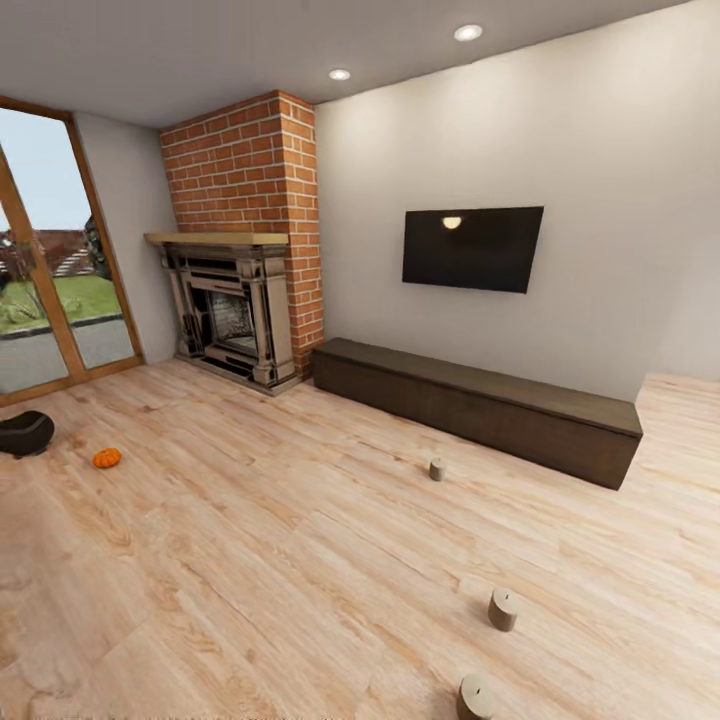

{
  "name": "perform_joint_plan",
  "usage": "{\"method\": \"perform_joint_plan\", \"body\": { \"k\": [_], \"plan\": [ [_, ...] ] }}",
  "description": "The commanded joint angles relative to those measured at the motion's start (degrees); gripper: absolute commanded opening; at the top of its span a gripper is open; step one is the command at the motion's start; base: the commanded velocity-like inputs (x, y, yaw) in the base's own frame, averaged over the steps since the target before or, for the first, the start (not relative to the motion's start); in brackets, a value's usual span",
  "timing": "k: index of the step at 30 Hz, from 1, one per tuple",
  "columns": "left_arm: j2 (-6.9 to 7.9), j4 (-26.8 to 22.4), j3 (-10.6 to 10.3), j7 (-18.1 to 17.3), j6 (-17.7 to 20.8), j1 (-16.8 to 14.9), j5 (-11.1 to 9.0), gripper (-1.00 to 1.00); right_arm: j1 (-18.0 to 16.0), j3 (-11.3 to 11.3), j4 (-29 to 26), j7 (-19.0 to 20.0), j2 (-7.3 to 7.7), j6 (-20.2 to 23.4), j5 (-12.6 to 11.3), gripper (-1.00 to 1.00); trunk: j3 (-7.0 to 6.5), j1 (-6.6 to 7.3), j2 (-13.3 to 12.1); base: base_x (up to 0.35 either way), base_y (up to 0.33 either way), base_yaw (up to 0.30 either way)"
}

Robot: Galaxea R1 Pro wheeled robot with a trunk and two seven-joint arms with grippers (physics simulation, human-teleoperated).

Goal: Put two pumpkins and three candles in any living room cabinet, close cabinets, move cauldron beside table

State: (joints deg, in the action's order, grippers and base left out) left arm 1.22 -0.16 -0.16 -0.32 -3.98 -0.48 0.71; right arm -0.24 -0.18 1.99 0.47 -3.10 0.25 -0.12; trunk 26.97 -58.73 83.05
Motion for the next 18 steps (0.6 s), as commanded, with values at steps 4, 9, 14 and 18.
{"method": "perform_joint_plan", "body": {
  "k": [4, 9, 14, 18],
  "plan": [
    [0.01, 0.07, -0.01, -0.03, -0.29, -0.04, 0.08, 1.00, -0.03, 0.10, -0.01, -0.41, -0.15, 0.08, 0.23, 1.00, 0.32, 0.00, 0.03, 0.000, -0.143, 0.086],
    [0.01, 0.07, 0.05, -0.03, -0.38, -0.04, -0.03, 1.00, -0.03, -0.10, 0.02, -0.63, -0.15, 0.02, -0.04, 1.00, 0.65, 0.00, 0.03, 0.000, -0.013, 0.008],
    [0.01, 0.07, 0.05, -0.03, -0.41, -0.04, -0.08, 1.00, -0.03, -0.10, 0.07, -0.64, -0.21, 0.01, -0.05, 1.00, 0.72, 0.00, 0.03, 0.001, -0.002, 0.001],
    [0.03, 0.07, 0.02, -0.03, -0.42, -0.04, -0.08, 1.00, -0.03, -0.04, 0.06, -0.64, -0.37, -0.05, -0.06, 1.00, 0.73, 0.00, 0.03, 0.088, -0.002, 0.002]
  ]
}}
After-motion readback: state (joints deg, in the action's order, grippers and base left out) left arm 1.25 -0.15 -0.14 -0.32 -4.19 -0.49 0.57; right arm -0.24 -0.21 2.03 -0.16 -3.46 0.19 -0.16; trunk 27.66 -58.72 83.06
